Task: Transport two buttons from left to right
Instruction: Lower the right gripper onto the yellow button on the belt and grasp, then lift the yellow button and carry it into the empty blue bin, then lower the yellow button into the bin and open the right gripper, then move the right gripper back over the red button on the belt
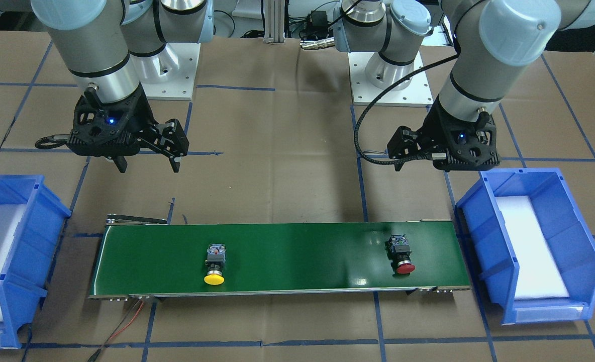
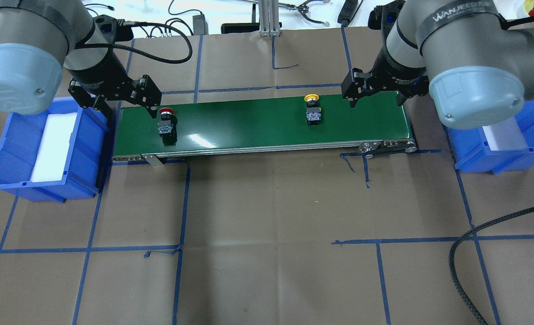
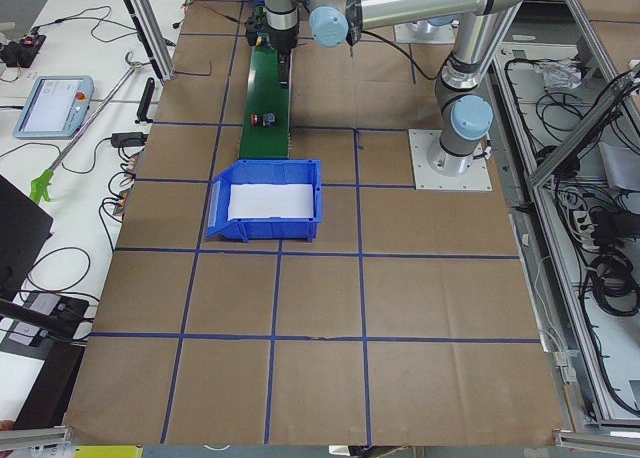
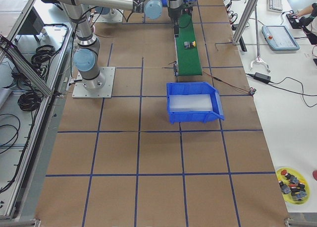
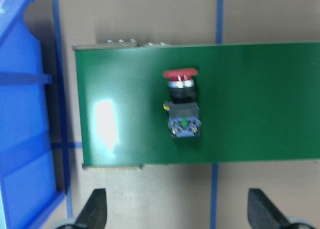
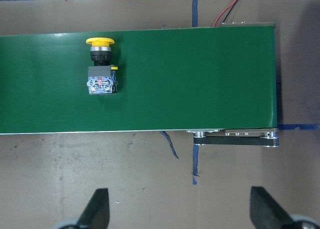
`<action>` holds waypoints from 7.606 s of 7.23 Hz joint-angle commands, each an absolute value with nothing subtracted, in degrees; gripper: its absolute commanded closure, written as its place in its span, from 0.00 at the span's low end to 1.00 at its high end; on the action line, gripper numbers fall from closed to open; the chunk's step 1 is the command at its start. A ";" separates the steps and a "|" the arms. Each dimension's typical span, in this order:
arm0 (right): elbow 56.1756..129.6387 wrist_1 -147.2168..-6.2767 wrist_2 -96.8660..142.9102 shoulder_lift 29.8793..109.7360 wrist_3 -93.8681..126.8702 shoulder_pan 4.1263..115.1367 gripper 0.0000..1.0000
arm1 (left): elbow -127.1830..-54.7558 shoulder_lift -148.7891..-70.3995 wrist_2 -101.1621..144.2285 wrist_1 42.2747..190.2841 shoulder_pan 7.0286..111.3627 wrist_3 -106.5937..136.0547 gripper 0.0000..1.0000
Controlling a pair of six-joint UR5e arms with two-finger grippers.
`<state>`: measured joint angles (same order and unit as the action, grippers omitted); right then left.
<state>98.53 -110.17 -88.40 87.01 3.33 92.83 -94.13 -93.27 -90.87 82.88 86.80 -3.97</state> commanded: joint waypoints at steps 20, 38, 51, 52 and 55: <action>80.44 -114.65 -88.86 63.27 3.27 89.67 0.97 | -89.82 -92.81 -90.97 89.56 87.01 -3.43 0.00; 98.26 -125.34 -88.07 64.25 -34.19 57.66 0.91 | -90.53 -92.11 -90.70 89.04 88.24 -0.88 0.00; 84.41 -109.09 -83.94 76.73 -21.65 70.54 0.01 | -90.35 -92.20 -90.79 88.77 88.15 -0.97 0.00; 81.85 -108.12 -84.46 76.90 -17.44 73.88 0.01 | -90.44 -92.11 -90.79 88.77 88.15 -0.97 0.00; 81.48 -103.80 -84.99 77.26 -5.05 84.61 0.01 | -90.70 -92.11 -90.88 88.77 88.15 -0.97 0.00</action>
